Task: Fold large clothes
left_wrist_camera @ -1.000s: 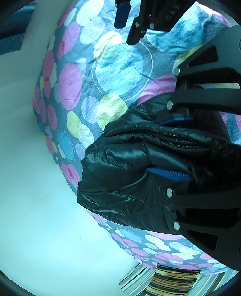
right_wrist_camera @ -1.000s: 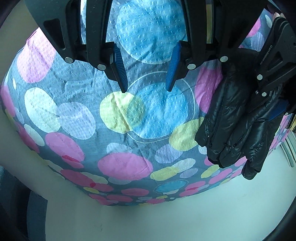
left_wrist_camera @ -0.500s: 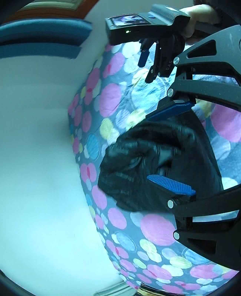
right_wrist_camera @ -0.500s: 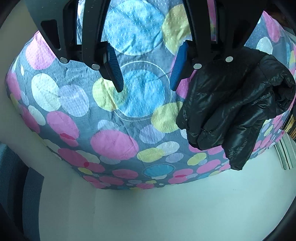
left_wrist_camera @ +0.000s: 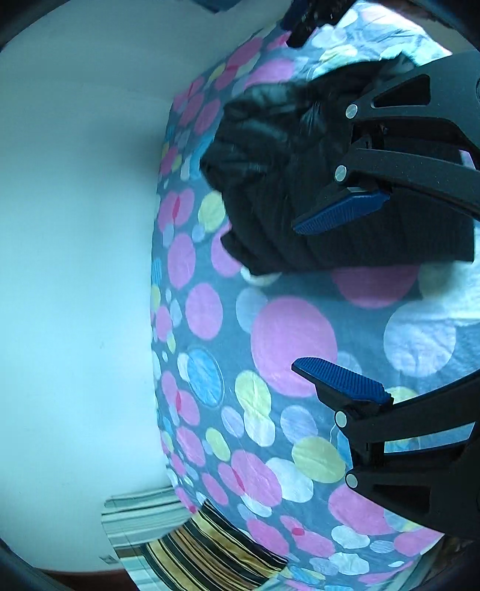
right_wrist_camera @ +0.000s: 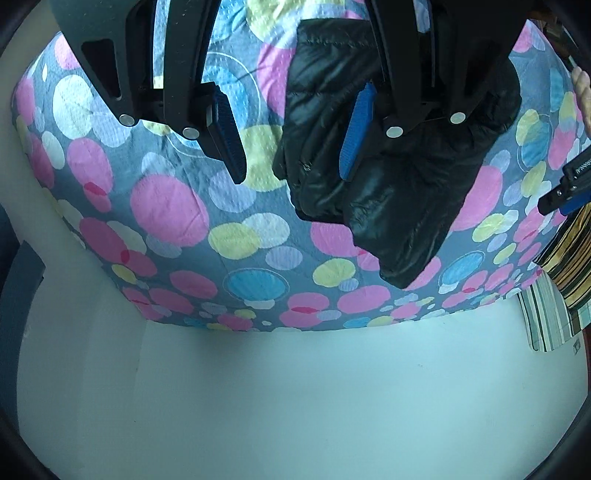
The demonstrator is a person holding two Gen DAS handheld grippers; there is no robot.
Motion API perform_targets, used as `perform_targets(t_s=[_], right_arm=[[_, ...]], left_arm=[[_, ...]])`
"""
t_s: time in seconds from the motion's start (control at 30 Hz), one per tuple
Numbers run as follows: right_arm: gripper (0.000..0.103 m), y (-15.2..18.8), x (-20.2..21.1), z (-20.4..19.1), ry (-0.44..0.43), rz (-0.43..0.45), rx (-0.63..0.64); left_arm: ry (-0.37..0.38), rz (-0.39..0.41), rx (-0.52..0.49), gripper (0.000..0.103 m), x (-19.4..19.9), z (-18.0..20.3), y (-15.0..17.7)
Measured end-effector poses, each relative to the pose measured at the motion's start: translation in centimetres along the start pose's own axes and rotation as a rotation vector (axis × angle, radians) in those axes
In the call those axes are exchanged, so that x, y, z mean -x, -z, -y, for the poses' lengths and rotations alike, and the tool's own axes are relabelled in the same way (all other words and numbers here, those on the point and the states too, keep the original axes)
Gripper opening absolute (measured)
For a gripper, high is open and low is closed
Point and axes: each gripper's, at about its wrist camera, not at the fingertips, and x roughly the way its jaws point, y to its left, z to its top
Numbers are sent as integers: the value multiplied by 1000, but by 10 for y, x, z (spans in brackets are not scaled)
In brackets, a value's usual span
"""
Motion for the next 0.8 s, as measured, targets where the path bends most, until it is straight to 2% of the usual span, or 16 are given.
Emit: perform_targets(t_s=[0.17,0.33,0.4,0.47,0.5,0.53,0.63,0.8], right_arm=[[53,-34,-20,-35,-25,5,44],[53,-45,-47,-55,-35,-41,81],[52,-42,-60,-57,-8,-72,110],[45,-34,-71,-54,42,-105,141],[39,-29,-79,-50,45,-141,145],[38,-23,-87,-45,40,-173,136],[38,-10,-103,-37,42,-227,133],[40,4,-126,-26,38,-286,120]], left_arm=[[-3,-32,61,69,-33,-24,-14],[38,-77,42,69,-64,-14,-15],[54,-104,32,69,-76,-6,-10],[70,-127,12,69,-86,2,-3],[76,-136,3,69,-90,5,0],[82,-145,-13,69,-95,12,4],[99,-172,-76,69,-107,31,13],[71,-164,-144,67,-120,52,16]])
